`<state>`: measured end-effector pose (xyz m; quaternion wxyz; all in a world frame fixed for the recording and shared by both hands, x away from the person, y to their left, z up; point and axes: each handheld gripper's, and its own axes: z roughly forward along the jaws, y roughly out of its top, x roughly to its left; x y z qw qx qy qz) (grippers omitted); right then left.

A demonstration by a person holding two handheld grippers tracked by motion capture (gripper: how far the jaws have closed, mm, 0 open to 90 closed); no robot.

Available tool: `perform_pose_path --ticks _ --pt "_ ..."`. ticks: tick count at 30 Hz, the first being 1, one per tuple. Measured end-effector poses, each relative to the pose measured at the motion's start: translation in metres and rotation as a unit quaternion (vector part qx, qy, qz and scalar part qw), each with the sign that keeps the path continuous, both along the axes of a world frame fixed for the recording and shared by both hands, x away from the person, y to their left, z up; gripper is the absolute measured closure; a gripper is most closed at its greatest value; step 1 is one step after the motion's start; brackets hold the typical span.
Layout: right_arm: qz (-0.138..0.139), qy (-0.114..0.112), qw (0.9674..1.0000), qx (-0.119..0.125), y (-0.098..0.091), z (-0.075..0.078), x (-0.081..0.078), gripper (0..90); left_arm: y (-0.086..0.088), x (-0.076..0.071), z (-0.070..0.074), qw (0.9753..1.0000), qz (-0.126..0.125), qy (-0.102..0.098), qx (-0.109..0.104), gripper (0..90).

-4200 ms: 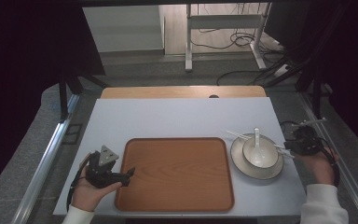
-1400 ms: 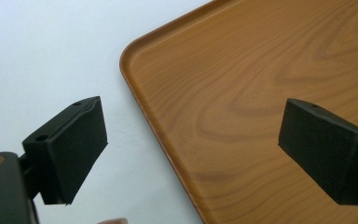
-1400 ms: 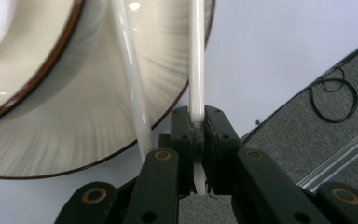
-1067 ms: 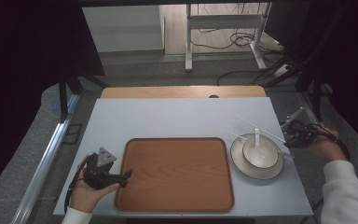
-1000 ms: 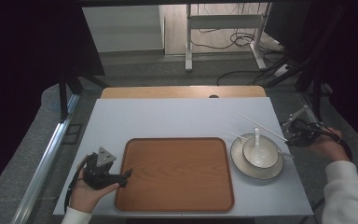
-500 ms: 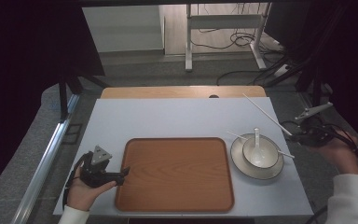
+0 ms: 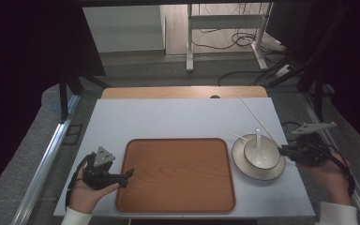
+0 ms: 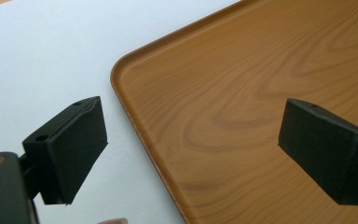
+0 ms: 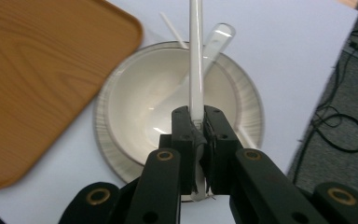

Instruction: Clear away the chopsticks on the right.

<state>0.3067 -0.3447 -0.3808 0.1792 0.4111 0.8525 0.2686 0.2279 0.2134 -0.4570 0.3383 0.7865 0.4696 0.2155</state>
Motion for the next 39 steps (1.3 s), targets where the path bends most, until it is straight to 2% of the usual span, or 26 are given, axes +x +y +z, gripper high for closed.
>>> perform_pose_path --ticks 7,13,15,31,39 --pt "-0.001 -0.006 0.9996 0.028 0.021 -0.002 -0.014 84.5 0.004 -0.003 0.005 0.9999 0.007 -0.006 -0.008 7.4" --pt "-0.002 0.002 0.9997 0.024 0.037 -0.01 -0.018 84.5 0.004 -0.003 0.004 1.0 0.007 -0.005 -0.005 7.4" --pt "0.003 0.009 0.9995 0.031 0.042 -0.017 -0.021 84.5 0.003 -0.003 0.004 1.0 0.006 -0.005 -0.005 7.4" --pt "0.016 0.046 0.9984 0.026 0.067 -0.039 -0.031 84.5 -0.002 -0.001 0.002 1.0 -0.002 -0.001 -0.004 7.4" --pt "0.023 0.065 0.9973 0.027 0.079 -0.051 -0.037 84.5 -0.004 0.0 -0.001 1.0 -0.007 0.004 0.004 7.4"
